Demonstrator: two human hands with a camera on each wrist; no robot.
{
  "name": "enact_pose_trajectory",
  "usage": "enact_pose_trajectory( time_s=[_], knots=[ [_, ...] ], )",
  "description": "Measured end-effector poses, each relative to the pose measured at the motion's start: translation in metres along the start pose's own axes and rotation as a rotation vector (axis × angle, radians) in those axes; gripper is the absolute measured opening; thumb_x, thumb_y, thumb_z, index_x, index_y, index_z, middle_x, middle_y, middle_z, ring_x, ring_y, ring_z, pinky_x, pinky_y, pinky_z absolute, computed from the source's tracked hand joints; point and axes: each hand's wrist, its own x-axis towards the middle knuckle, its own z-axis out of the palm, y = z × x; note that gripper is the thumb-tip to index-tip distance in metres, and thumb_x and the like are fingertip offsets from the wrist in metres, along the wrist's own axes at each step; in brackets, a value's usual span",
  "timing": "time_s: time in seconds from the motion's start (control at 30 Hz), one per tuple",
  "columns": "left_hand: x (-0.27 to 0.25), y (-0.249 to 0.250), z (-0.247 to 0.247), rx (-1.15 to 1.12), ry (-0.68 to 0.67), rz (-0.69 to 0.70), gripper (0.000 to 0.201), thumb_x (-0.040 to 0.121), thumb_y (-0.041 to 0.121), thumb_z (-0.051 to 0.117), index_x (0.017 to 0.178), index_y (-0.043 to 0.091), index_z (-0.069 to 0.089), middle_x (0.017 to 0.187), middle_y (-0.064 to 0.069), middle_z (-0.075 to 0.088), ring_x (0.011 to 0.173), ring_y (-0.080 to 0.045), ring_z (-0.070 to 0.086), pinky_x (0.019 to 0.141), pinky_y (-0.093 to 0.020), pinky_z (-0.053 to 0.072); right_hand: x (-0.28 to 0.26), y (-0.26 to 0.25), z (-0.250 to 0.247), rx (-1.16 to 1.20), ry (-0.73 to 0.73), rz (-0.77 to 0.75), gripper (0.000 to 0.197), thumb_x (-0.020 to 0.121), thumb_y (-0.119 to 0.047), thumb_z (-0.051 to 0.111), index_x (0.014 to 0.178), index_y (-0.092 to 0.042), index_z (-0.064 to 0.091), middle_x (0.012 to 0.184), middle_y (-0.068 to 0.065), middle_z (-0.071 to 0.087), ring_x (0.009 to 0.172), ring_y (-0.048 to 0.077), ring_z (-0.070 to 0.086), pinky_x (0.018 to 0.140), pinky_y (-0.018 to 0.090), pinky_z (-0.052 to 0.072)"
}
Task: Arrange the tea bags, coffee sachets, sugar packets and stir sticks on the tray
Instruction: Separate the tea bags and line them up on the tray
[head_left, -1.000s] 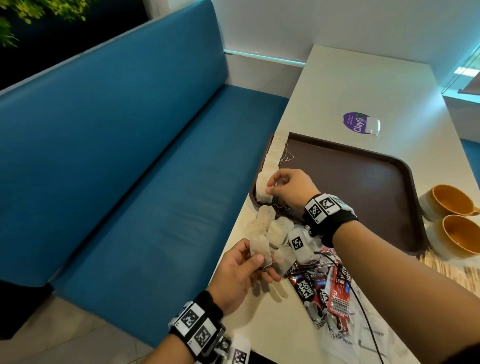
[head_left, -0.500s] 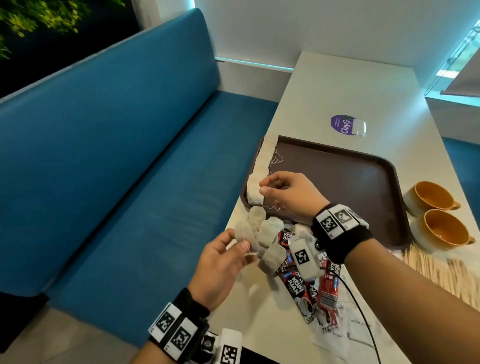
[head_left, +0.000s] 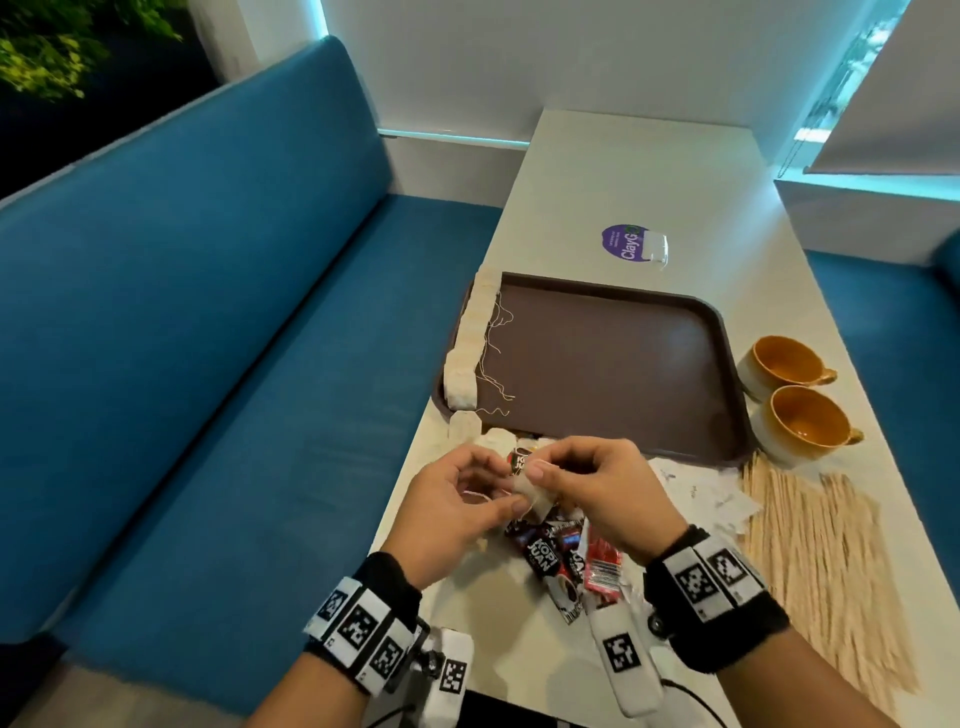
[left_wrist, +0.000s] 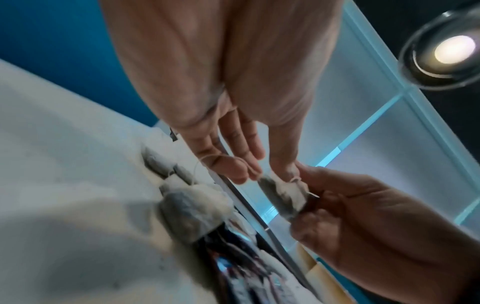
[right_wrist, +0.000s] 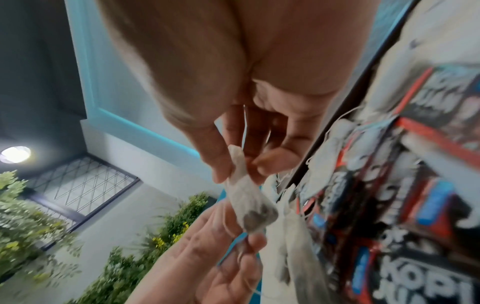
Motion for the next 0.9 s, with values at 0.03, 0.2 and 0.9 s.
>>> enact_pose_trajectory(
  time_s=[0.03, 0.2, 0.9],
  knots=[
    [0.003, -0.002, -0.002, 0.092, 0.032, 0.023, 0.024, 0.079, 0.012, 0.086, 0.093, 0.022, 0.070, 0.091, 0.001, 0.072, 0.079, -0.011, 0.065, 0.073, -0.027, 0.057, -0.002, 0.003, -0.005, 0.009, 0.036, 0.003, 0.006, 0.086, -0.012, 0.079, 0.090, -0.007, 0.079, 0.079, 0.004, 0.077, 0.066, 0.008, 0.067, 0.062, 0.021, 0.053],
    [0.025, -0.008, -0.018, 0.618, -0.030, 0.055, 0.031, 0.087, 0.017, 0.073, 0.103, 0.043, 0.069, 0.102, 0.014, 0.048, 0.102, -0.003, 0.046, 0.091, -0.019, 0.041, -0.012, 0.006, -0.034, 0.080, 0.196, -0.002, 0.011, 0.084, -0.017, 0.080, 0.091, -0.009, 0.080, 0.083, 0.012, 0.077, 0.066, 0.013, 0.066, 0.057, 0.021, 0.051],
    [0.067, 0.006, -0.030, 0.745, -0.071, 0.049, 0.017, 0.082, 0.025, 0.082, 0.077, 0.033, 0.067, 0.119, 0.020, 0.061, 0.113, -0.010, 0.045, 0.099, -0.032, 0.036, 0.007, -0.003, -0.049, 0.024, 0.156, 0.037, 0.014, 0.086, -0.001, 0.076, 0.100, -0.006, 0.076, 0.087, 0.010, 0.078, 0.074, 0.023, 0.076, 0.067, 0.025, 0.060]
  ],
)
